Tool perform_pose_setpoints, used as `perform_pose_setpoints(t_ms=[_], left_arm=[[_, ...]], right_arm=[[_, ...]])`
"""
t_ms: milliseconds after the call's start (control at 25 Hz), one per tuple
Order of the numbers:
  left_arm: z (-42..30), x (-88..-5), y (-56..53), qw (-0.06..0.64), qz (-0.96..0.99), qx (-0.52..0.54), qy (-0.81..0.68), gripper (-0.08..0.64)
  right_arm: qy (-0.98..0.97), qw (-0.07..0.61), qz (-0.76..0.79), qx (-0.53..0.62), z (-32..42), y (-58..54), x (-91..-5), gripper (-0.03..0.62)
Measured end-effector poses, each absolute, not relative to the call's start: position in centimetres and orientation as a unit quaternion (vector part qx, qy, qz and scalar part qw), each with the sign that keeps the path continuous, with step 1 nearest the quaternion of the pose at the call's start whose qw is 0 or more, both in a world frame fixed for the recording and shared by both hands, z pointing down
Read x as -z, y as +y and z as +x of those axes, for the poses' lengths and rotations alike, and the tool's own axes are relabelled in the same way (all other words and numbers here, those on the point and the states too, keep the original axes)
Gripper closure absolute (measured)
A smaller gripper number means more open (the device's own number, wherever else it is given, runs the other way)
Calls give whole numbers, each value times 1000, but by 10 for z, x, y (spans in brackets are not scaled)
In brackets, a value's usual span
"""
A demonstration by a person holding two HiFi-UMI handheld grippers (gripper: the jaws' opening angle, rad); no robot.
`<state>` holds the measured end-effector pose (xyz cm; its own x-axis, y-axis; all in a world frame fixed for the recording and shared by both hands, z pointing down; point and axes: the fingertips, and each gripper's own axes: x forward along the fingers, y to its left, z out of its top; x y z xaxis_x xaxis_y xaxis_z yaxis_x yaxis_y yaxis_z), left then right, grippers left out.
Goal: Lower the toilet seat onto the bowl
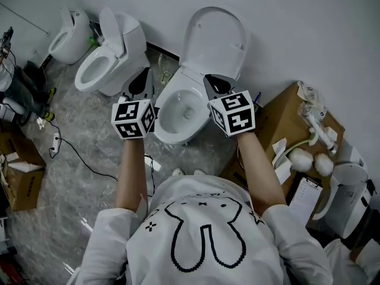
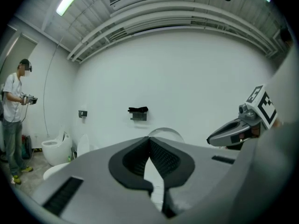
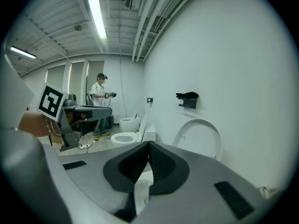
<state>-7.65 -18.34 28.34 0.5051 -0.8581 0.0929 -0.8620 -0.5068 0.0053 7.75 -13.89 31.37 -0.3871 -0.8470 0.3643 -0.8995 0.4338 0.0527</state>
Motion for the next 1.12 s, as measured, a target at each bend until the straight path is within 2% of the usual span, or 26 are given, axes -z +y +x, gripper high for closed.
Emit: perform_pose_setpoints(t_ms=[640,1120], left_arm=[[-59,-215,-174,-52,882,14,-468,551],[-59,-180,-166,-83,885,31,-457,551]], right_arm=[[-784,50,615,61,128,-111,-199,565],[-754,23,648,108,157,-98,-170,566]])
